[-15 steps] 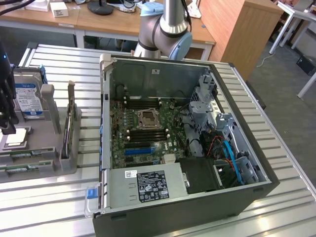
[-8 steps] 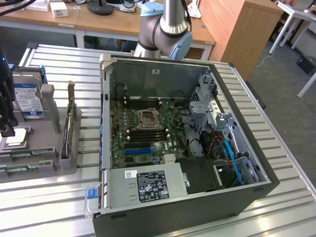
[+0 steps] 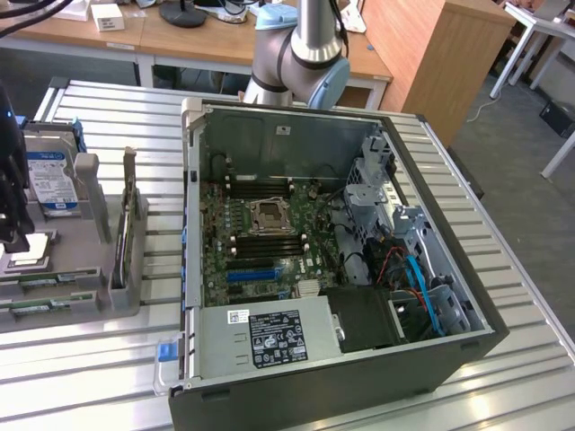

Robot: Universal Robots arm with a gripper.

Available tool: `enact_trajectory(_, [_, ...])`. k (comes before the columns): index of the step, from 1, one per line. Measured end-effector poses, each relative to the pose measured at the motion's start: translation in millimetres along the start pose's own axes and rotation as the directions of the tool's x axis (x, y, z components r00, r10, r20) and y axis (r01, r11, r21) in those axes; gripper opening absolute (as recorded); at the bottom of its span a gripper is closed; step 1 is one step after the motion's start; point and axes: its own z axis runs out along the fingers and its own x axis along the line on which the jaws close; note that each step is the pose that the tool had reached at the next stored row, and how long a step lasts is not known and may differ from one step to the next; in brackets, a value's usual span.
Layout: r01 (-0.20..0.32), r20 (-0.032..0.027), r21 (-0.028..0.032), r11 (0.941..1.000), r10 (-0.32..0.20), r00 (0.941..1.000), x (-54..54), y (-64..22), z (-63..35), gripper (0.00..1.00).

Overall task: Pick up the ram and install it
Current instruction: 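Pick up the ram and move it above insertion slot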

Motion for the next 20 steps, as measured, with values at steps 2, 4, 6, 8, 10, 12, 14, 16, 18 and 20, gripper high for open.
enact_trajectory(2, [0.000, 0.0000, 0.0000, 1.0000, 0.000, 1.0000, 0.1, -0.1, 3.1, 0.30])
enact_trajectory(4, [0.000, -0.0001, -0.0003, 1.0000, 0.000, 1.0000, 0.3, -0.5, 11.8, 0.30])
enact_trajectory(6, [0.000, -0.0001, -0.0001, 1.0000, 0.000, 1.0000, 3.9, -0.3, 11.9, 0.30])
enact_trajectory(8, [0.000, 0.0000, 0.0000, 1.0000, 0.000, 1.0000, 7.5, -0.1, 11.9, 0.30])
enact_trajectory(10, [0.000, 0.0000, 0.0001, 1.0000, 0.000, 1.0000, 11.0, 0.2, 11.8, 0.30])
enact_trajectory(12, [0.000, -0.0001, -0.0001, 1.0000, 0.000, 1.0000, 12.7, 0.3, 11.8, 0.30])
enact_trajectory(14, [0.000, 0.0000, -0.0001, 1.0000, 0.000, 1.0000, 12.7, 0.3, 11.7, 0.30])
enact_trajectory(16, [0.000, 0.0000, 0.0000, 1.0000, 0.000, 1.0000, 12.7, 0.3, 11.9, 0.30])
enact_trajectory(18, [0.000, 0.0000, 0.0000, 1.0000, 0.000, 1.0000, 12.7, 0.2, 14.0, 0.30])
enact_trajectory(20, [0.000, -0.0001, 0.0000, 1.0000, 0.000, 1.0000, 13.0, 0.1, 17.2, 0.30])
